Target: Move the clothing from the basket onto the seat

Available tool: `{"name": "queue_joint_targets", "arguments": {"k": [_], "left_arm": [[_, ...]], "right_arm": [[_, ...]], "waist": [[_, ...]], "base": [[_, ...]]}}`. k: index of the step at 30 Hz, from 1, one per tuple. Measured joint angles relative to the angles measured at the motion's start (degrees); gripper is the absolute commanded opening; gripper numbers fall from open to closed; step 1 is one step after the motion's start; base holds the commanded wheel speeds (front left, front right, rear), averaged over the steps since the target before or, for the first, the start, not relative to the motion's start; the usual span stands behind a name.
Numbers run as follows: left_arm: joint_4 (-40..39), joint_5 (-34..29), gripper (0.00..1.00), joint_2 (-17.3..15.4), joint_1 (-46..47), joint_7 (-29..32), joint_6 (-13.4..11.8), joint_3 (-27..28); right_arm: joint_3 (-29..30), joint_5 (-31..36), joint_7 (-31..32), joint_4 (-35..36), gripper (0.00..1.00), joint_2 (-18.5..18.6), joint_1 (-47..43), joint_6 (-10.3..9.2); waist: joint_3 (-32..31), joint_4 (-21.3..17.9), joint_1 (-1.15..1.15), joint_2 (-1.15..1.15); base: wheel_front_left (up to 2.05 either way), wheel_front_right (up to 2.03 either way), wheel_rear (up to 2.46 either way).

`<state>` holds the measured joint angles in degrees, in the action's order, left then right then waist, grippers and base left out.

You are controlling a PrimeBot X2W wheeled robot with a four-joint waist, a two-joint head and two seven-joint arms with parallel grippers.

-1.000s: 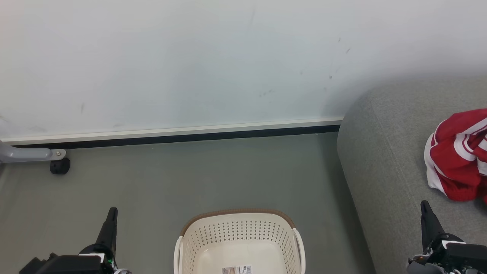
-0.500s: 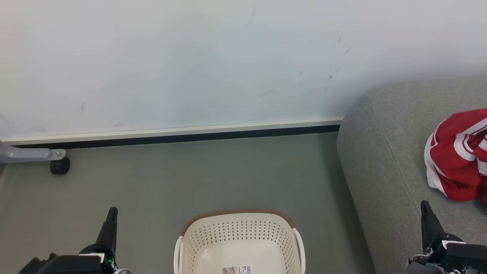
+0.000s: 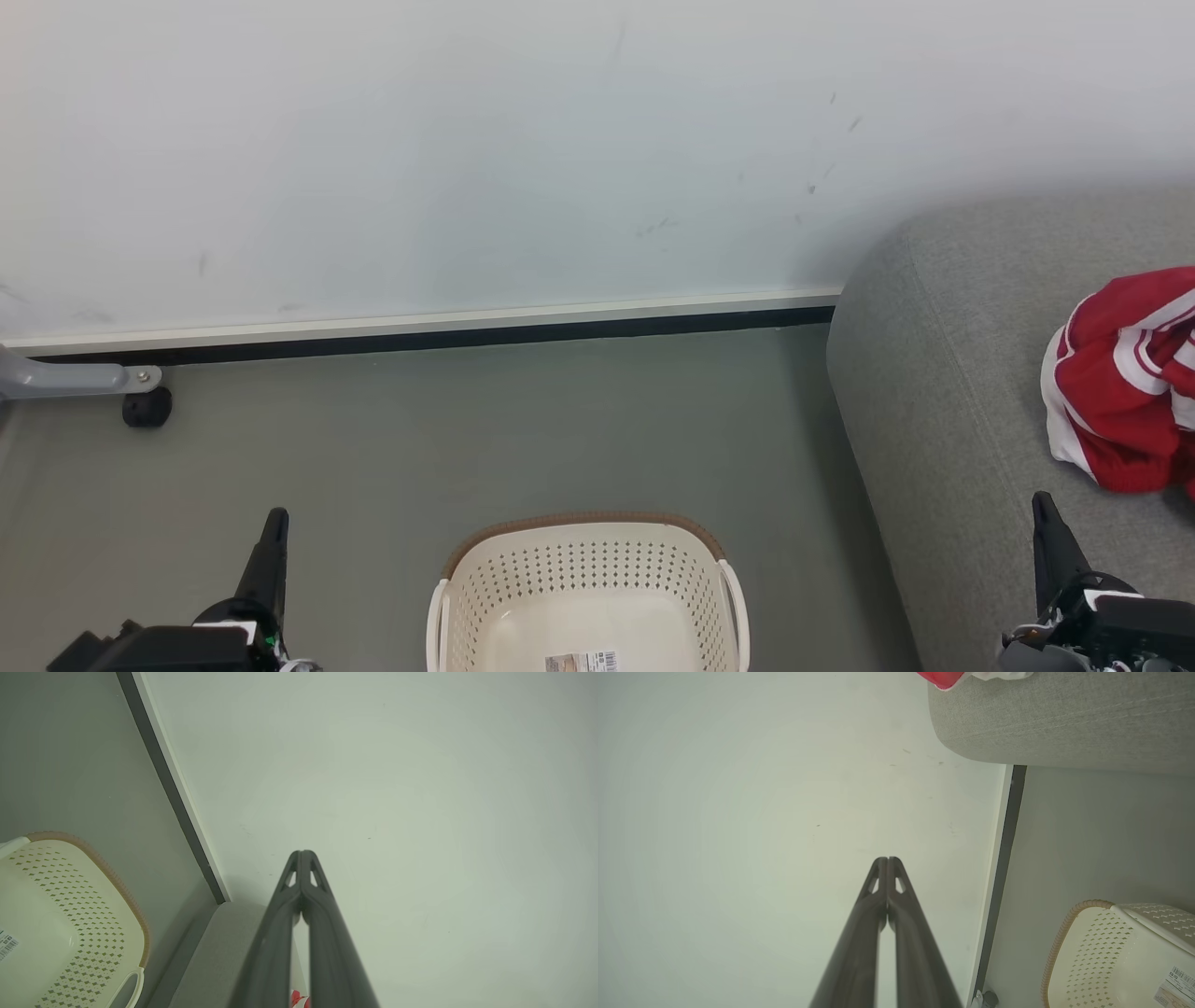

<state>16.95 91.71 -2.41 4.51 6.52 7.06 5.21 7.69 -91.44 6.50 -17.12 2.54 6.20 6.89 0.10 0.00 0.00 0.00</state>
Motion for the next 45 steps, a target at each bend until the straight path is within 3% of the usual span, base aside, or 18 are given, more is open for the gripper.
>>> {"name": "queue_joint_targets", "arguments": {"k": [45], "left_arm": [[0.0, 0.0, 0.0, 0.0, 0.0, 0.0, 0.0, 0.0]], "right_arm": [[0.0, 0.0, 0.0, 0.0, 0.0, 0.0, 0.0, 0.0]], "waist": [[0.0, 0.0, 0.0, 0.0]], "base": [[0.0, 0.0, 0.0]]}}
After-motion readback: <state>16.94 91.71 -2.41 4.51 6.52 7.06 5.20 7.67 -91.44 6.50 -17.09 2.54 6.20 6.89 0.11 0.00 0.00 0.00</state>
